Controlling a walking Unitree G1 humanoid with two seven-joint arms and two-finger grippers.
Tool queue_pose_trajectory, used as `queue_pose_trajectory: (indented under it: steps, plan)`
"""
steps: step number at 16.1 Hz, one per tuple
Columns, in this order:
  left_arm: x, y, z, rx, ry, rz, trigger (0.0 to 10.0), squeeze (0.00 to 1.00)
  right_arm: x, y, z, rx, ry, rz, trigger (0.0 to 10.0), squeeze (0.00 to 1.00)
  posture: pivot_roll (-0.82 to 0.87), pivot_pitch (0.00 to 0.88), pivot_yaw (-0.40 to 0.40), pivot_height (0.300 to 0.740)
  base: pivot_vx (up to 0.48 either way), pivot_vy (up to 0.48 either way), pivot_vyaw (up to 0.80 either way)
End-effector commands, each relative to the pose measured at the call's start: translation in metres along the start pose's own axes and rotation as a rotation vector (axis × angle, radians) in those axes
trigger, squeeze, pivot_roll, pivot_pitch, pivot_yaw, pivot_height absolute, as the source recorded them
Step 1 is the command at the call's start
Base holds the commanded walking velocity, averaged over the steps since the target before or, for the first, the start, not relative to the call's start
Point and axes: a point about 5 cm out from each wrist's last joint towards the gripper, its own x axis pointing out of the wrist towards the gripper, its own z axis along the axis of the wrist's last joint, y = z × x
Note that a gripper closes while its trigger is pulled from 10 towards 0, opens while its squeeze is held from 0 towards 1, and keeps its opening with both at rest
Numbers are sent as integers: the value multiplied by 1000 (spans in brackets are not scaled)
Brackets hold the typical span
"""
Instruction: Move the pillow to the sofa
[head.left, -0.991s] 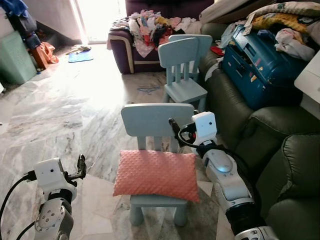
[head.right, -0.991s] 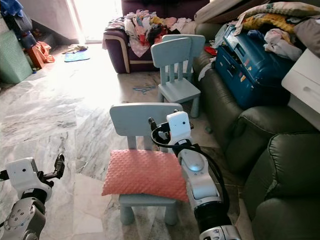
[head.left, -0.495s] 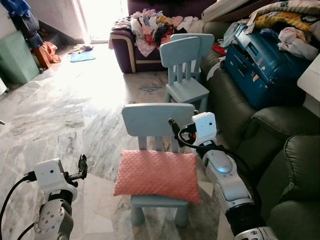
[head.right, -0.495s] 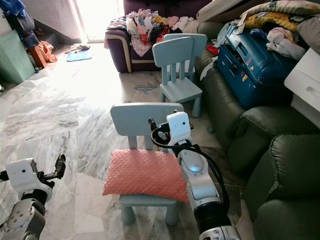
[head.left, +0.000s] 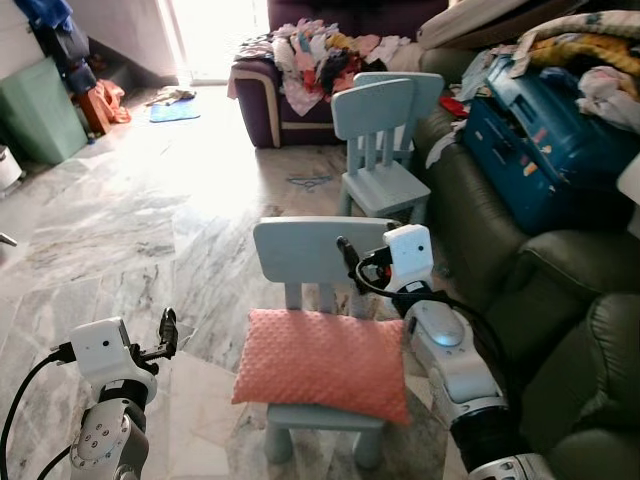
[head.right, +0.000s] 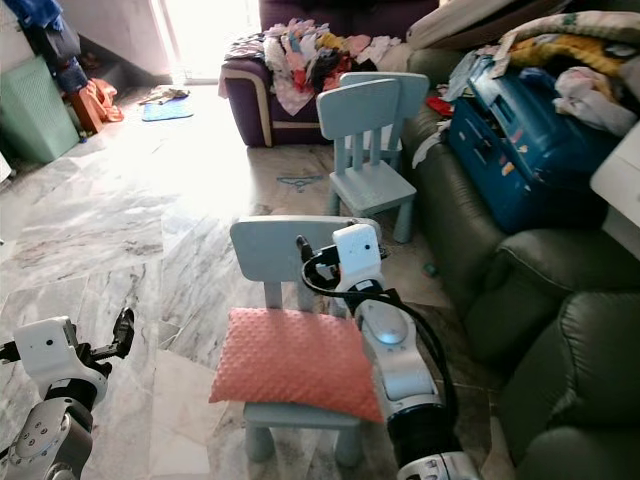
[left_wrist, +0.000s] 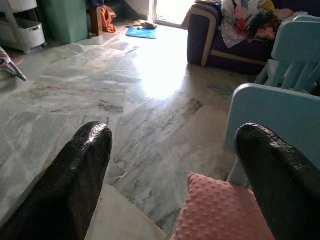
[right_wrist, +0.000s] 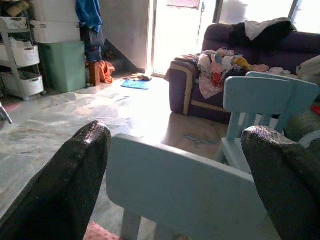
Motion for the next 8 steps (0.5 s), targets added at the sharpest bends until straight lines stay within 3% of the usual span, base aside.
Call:
queue_pose_trajectory:
  steps: [1,8]
  plan:
    - [-1,0,2,-3,-12,4,10000,0,1,1,2,-5,-5,3,10000,0,-100,9,51,740,292,0,0]
    - [-3,0,0,-14,-7,6,10000,0,1,1,2,-6,-4,8,10000,0,-99,12,47,740,288,0,0]
